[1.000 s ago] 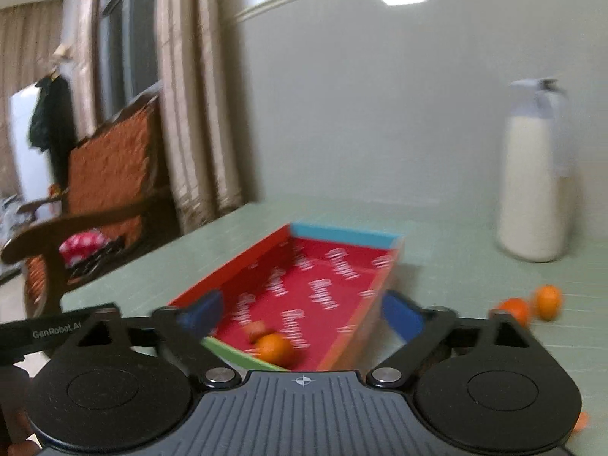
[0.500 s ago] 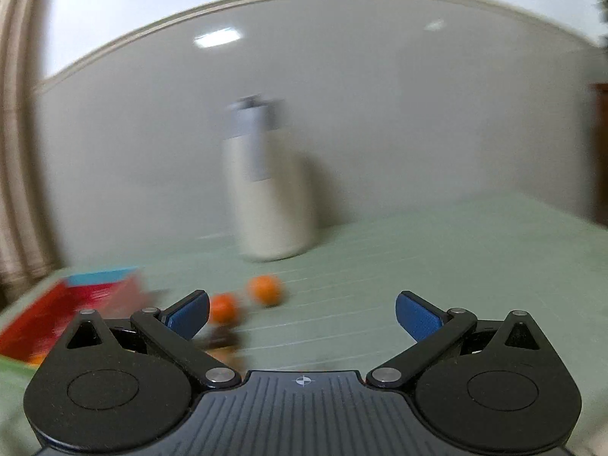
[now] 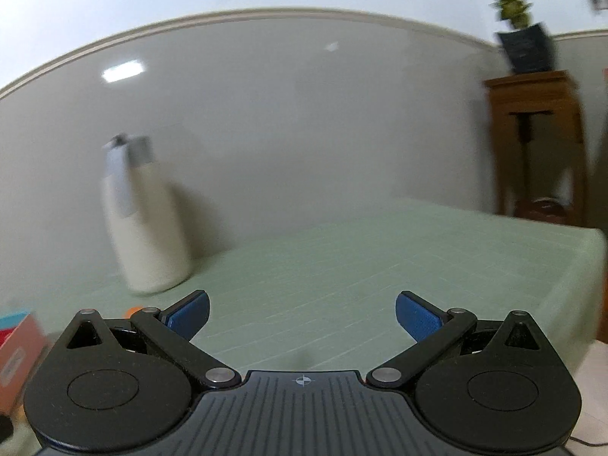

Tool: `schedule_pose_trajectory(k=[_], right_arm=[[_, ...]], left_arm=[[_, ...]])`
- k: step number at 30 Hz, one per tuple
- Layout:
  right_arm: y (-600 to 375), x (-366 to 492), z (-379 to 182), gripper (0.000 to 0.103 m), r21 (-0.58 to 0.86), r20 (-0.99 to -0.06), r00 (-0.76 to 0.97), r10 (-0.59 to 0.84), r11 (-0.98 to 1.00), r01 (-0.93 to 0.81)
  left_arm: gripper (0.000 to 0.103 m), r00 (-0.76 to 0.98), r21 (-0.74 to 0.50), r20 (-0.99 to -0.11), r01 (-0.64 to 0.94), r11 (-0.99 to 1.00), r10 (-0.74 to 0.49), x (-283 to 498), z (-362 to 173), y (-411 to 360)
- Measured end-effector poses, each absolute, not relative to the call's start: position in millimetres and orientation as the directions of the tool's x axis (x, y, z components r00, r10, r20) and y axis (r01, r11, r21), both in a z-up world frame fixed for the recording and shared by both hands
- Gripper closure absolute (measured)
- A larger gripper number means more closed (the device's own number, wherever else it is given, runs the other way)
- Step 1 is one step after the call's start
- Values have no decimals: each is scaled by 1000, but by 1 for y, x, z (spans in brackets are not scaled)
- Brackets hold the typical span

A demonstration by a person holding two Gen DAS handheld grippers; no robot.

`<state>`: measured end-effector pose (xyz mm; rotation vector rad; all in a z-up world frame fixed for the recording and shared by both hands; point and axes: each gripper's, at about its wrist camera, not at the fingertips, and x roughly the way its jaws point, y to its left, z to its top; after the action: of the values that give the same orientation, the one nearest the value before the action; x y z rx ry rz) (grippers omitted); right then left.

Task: Organize fruits
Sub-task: 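Grasp the small brown nut with the left gripper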

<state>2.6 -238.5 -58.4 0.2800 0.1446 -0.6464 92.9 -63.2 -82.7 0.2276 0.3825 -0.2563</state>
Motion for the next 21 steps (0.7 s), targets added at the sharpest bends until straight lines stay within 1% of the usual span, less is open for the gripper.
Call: schedule_pose_trajectory(k=[3, 5, 7, 8, 11, 13, 15, 18, 20, 21], right_arm=[[-244, -12, -54, 0, 190, -173, 742, -648, 717, 671], [-246, -17, -51, 0, 174, -160, 725, -670, 704, 689], [-250, -18, -52, 0, 172, -161, 715, -681, 694, 700], [-252, -17, -52, 0, 176, -169, 715, -679, 693, 699], [-259, -14, -53, 0, 200, -199, 718, -667, 690, 696], [-260, -15, -53, 0, 210, -207, 718, -665, 686, 696], [-261, -15, -53, 0, 219, -208, 721, -661, 687, 693], [-261, -12, -53, 0, 215, -213, 728, -651, 696, 685], [-260, -12, -53, 0, 210, -216, 734, -644, 703, 679], [-260, -11, -54, 0, 208, -217, 735, -643, 705, 678]], left_arm=[[22, 878, 161, -428, 308, 938, -215, 103, -89, -71], [33, 857, 132, -463, 319, 939, -226, 114, -93, -72], [41, 846, 121, -485, 316, 941, -222, 121, -96, -72], [42, 845, 125, -492, 307, 943, -210, 124, -99, -73], [42, 855, 144, -494, 261, 955, -159, 128, -101, -71], [43, 858, 147, -495, 241, 959, -140, 131, -101, -69], [45, 861, 149, -493, 228, 962, -128, 134, -102, -67], [50, 854, 139, -504, 225, 964, -127, 142, -104, -66], [58, 849, 130, -512, 223, 966, -127, 147, -105, -65], [59, 848, 125, -516, 220, 968, -126, 149, -106, -64]])
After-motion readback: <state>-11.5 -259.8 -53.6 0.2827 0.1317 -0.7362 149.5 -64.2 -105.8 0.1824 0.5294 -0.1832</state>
